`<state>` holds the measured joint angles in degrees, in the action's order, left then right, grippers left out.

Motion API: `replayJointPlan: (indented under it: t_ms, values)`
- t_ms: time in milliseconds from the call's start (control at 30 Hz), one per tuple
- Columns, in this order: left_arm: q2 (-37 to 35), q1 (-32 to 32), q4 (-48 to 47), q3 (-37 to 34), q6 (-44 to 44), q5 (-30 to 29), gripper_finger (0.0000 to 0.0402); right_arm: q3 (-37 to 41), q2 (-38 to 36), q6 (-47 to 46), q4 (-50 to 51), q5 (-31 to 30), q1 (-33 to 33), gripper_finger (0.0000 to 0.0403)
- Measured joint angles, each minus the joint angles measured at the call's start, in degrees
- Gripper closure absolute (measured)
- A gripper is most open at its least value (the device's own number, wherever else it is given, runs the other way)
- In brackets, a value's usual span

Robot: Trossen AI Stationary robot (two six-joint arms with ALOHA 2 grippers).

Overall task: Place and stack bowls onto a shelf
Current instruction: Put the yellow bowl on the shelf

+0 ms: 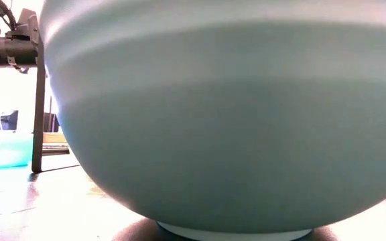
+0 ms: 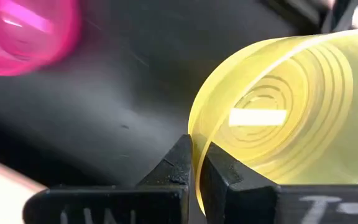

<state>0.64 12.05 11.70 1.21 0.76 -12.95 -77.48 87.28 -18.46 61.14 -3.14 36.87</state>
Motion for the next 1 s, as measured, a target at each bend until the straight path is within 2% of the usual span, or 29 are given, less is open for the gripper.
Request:
replayJointPlan:
  t_ms: [433, 700, 1000]
  values:
    - [0.0, 0.0, 0.0, 0.0, 0.0, 0.0, 0.0306, -11.3, -0.1, 0.8, -0.2, -1.4, -14.9, 0.0394]
    - [0.0, 0.0, 0.0, 0.0, 0.0, 0.0, 0.0306, -12.1, 1.2, 1.3, -0.2, -1.4, -25.3, 0.0394]
    - [0.0, 0.0, 0.0, 0.0, 0.0, 0.0, 0.0306, -11.4, 4.0, -4.1, 0.9, -1.3, -35.4, 0.0394]
